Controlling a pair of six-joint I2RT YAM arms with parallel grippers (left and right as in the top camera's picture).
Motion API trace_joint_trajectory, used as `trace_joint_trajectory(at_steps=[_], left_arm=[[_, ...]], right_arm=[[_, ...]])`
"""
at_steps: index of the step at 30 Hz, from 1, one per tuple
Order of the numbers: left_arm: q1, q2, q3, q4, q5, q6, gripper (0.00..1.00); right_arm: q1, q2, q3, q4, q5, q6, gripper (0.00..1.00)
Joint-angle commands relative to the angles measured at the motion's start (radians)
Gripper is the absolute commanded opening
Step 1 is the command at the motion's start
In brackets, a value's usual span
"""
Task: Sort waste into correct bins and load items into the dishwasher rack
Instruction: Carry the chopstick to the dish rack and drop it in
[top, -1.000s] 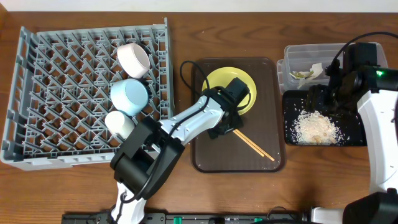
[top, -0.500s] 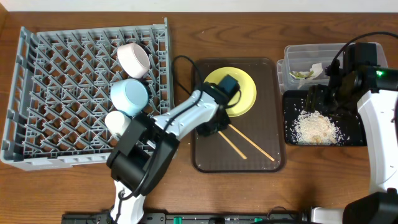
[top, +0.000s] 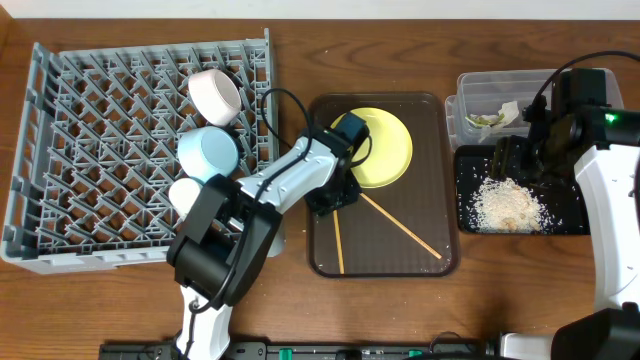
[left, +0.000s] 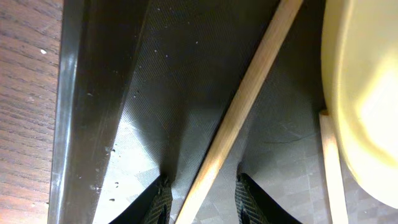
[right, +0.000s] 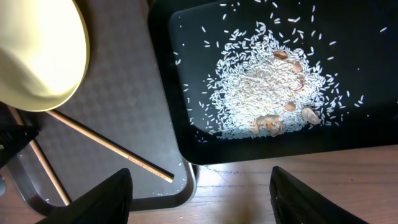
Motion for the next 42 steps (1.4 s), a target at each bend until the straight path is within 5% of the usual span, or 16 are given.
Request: trace_joint_trajectory(at_steps=[1, 5, 13, 22, 35, 42], left_arm=[[-0.002, 0.060, -0.041, 0.004, 0.031, 0.028, 0.37], [-0.005, 0.060, -0.041, 0.000, 0.011, 0.053, 0.35], [-0.015, 0.060, -0.041, -0.008, 0.001, 0.077, 0.07], [0.003, -0.009, -0.035, -0.054, -0.044, 0.145, 0.06], [0.064, -0.432, -0.015, -0.085, -0.341, 0.579, 0.06], [0.208, -0.470, -0.024, -0.038, -0.465, 0.756, 0.06]], right_arm=[[-0.004, 0.000, 0.003, 0.001, -0.007, -0.015, 0.69], [-0.004, 0.000, 0.003, 0.001, -0.007, -0.015, 0.69], [-0.004, 0.000, 0.003, -0.005, -0.007, -0.015, 0.69], [-0.004, 0.000, 0.003, -0.010, -0.007, -0.031, 0.69], [-0.004, 0.000, 0.003, -0.009, -0.007, -0.030, 0.69], [-0.004, 0.000, 0.003, -0.009, -0.008, -0.030, 0.68]])
